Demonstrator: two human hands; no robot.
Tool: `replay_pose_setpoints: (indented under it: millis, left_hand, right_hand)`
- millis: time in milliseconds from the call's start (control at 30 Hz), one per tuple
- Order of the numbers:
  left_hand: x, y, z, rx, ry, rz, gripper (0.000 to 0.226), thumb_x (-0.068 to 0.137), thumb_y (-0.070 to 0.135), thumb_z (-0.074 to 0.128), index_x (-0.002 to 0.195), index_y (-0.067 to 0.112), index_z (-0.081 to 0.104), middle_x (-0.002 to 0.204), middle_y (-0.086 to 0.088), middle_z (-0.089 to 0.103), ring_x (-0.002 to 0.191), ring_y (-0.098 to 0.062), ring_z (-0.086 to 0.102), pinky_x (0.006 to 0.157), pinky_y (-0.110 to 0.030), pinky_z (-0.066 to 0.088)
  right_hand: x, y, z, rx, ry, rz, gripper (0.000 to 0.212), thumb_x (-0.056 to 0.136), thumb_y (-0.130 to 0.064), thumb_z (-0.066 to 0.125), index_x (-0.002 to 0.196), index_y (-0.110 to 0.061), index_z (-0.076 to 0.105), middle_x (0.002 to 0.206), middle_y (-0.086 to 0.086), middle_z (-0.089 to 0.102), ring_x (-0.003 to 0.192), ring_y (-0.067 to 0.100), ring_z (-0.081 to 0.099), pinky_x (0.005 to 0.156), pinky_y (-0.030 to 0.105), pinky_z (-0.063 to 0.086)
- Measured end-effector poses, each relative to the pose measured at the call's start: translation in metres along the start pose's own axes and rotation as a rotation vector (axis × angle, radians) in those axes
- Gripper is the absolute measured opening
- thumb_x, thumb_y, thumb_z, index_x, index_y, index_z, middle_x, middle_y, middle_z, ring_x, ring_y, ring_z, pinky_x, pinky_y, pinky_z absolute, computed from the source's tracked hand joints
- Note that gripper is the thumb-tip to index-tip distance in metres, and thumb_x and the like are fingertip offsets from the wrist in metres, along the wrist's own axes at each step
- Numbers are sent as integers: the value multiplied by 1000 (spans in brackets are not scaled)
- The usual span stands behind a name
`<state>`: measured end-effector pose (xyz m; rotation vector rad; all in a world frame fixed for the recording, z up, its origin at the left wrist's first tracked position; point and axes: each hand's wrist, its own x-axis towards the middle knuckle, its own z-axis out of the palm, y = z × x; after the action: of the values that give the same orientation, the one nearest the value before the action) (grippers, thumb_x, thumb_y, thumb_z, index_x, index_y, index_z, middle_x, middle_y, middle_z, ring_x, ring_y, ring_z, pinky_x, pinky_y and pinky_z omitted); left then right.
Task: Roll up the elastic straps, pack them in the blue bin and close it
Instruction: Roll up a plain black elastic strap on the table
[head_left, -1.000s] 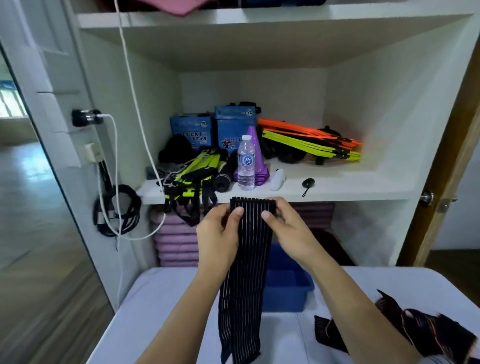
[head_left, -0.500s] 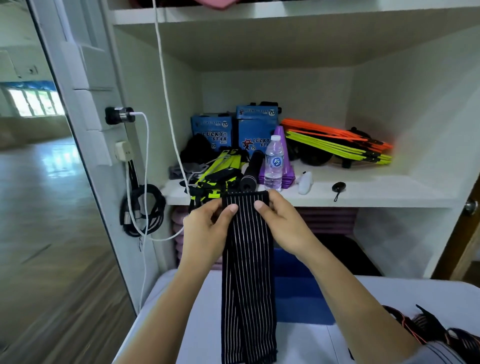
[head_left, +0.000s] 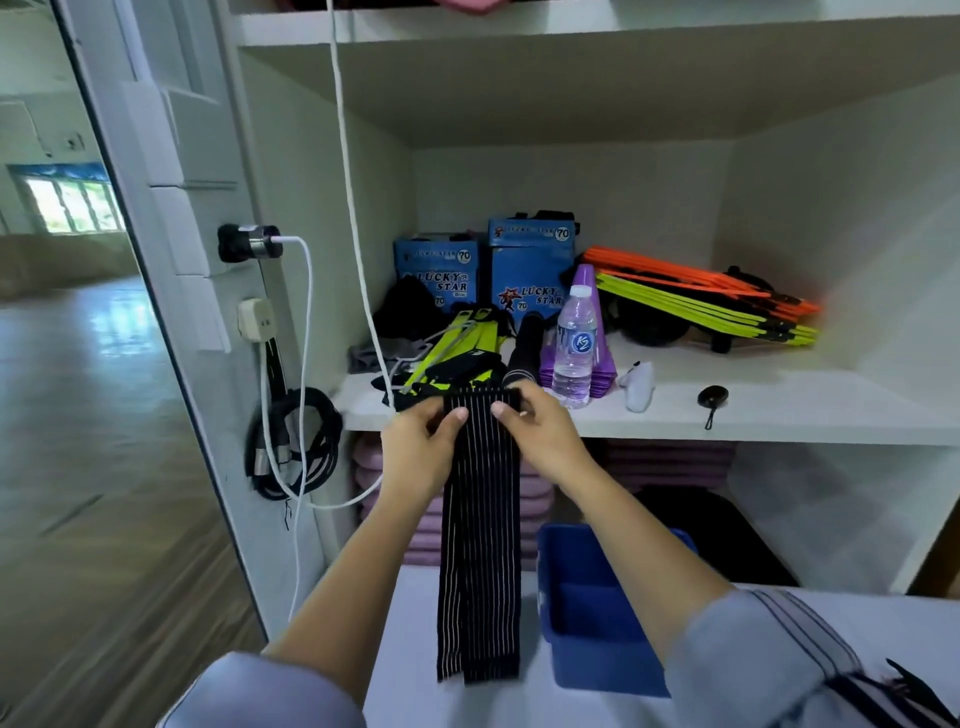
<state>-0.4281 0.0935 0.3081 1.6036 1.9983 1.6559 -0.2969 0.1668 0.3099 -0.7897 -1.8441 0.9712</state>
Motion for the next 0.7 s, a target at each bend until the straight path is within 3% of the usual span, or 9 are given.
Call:
replay_pose_setpoints:
  millis: [100,267,433,500,567,633,700]
  left_hand:
    - [13,10,-6,-28,42,70,25,90,23,58,68,11,54,57,1,53,55,-14,46,51,-29,34]
    - [-23,13,-6,-65,36,85,31,89,21,60,61,25,47,53,9,47,51,-2,44,50,-14,31]
    - [-107,-34,17,-31,-119,-124,11,86,16,64,76,19,62,63,11,60,57,2,55,56,-8,39]
    - [-149,-55,29,-59,-215,-221,7,86,12,64,81,16,66,69,5,66,61,3,59,57,-6,41]
    - [-194,-76,39,-89,-311,-345,4,86,11,64,85,10,68,75,-8,70,65,-7,63,59,-11,45]
    - [-240,-94,46,-35,-383,-431,17,83,25,66,83,8,68,77,-12,71,68,-21,65,63,-26,50]
    - [-283,-107,50,47,-436,-491,29,75,41,61,81,13,69,74,-8,70,72,-23,65,70,-35,50]
  right_hand:
    - [9,-18,-6,12,18,-74,5,92,-17,57,97,-17,55,87,-4,63,83,10,61,72,17,47]
    - [-23,-7,-13,4,-18,-110,7,91,-21,58,98,-19,58,96,7,68,93,20,64,83,30,50]
    - [-106,59,-9,-74,-115,24,9,89,-26,63,93,-18,60,82,7,66,77,20,64,72,34,50]
    - [-146,87,-6,-108,-156,120,10,87,-26,65,94,-19,61,76,-3,64,69,4,60,66,25,47]
    - [-188,111,-4,-150,-215,196,8,87,-20,66,94,-18,63,66,-13,57,61,-6,54,61,11,39]
    - [-231,131,-2,-150,-293,271,9,86,-18,66,89,-25,61,65,-14,56,59,-5,52,61,10,38]
    - [-270,149,0,-117,-369,333,14,85,-16,66,84,-27,59,70,-11,61,62,-2,53,63,14,42]
